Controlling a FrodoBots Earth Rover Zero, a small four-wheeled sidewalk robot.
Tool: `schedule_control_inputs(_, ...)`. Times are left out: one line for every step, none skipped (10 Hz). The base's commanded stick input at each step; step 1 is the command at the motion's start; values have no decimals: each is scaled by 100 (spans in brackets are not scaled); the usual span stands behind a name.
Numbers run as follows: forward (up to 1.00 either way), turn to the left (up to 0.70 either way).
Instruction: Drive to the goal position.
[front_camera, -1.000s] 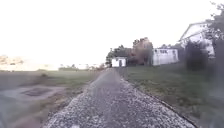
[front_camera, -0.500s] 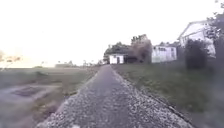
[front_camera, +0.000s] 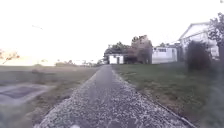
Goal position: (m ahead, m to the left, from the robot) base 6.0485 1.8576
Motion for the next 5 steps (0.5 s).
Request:
schedule_control_inputs(70, 0)
schedule_control_inputs(70, 0)
schedule_control_inputs(70, 0)
schedule_control_inputs(70, 0)
schedule_control_inputs(70, 0)
